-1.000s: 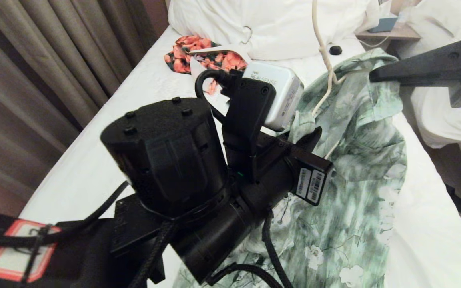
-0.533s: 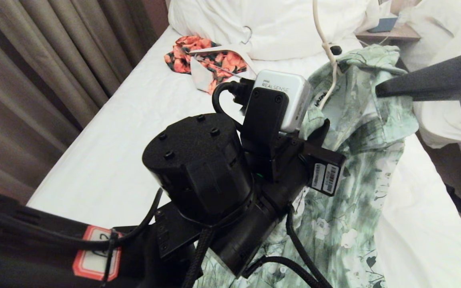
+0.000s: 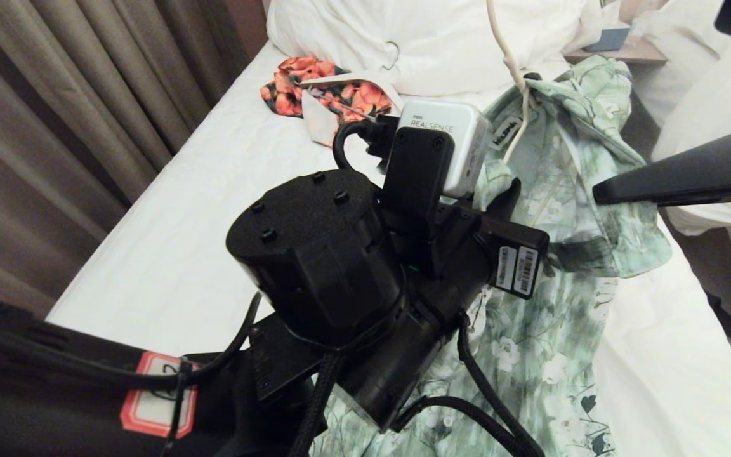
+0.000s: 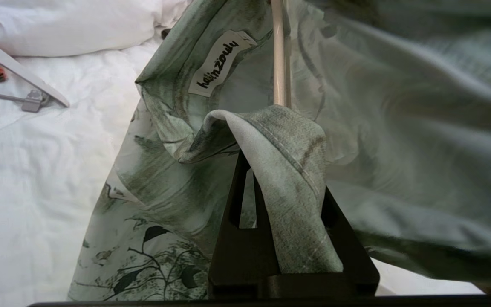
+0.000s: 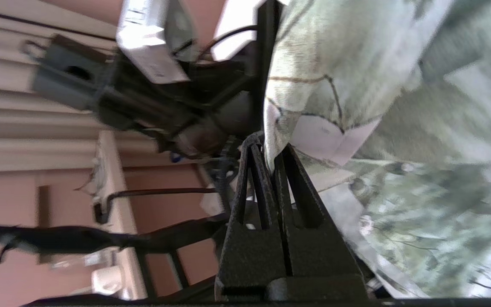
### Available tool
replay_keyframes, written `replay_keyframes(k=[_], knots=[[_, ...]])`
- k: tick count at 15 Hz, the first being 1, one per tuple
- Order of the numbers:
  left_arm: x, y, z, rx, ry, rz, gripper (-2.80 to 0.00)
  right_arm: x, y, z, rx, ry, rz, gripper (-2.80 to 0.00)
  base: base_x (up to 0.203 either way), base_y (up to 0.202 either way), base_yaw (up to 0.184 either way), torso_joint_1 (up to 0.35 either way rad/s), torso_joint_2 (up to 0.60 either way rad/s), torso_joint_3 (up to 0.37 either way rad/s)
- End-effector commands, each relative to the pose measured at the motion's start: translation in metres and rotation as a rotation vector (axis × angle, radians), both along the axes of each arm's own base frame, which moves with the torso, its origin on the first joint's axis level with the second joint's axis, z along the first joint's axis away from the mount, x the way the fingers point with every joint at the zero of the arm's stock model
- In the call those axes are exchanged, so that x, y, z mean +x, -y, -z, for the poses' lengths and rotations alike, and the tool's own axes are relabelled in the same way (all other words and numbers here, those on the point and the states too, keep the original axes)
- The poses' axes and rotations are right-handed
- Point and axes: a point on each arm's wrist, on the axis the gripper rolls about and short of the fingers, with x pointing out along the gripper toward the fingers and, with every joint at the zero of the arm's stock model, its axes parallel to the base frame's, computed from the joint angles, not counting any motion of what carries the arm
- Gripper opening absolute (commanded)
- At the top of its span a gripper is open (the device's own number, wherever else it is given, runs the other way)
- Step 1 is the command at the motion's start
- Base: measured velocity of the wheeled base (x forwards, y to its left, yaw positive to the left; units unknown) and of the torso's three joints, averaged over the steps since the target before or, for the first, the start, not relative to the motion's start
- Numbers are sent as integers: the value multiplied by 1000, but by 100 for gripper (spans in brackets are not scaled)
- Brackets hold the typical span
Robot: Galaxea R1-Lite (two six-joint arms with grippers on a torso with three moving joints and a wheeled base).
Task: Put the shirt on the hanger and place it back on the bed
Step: Hook the other side of the shirt onto the hanger, then take the clothes hanger out of the clothes
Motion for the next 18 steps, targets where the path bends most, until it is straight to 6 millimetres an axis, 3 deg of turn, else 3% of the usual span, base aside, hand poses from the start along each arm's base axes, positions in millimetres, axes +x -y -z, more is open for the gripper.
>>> replay_keyframes(k=[1,2,3,9,12,13,15,18], knots=[[-1,-3,-6,-24,4,-8,-280,1,-1,1,-7,-7,3,-280,0,0,0,0,0,0],[-1,-4,-8,-32,8,-9,-280,1,-1,1,-13,-2,18,-280,0,0,0,0,0,0],[-1,-6,-10,-38,11,-12,-280,0,0,0,-13,5,24,0,0,0,0,0,0,0],[0,-9,-18,-89,19,-24,-280,-12,8,-6,-13,28,53,0,0,0,0,0,0,0],[0,-8,-19,-100,25,-26,-280,-22,16,-23,21,107,88,0,0,0,0,0,0,0],[0,-8,-18,-96,24,-25,-280,-21,17,-30,28,132,111,-280,0,0,0,0,0,0],[-1,-5,-15,-86,20,-18,-280,-14,14,-44,34,167,148,-280,0,0,0,0,0,0],[-9,2,-10,-48,-6,12,-280,4,-4,-44,-34,229,183,-280,0,0,0,0,0,0]])
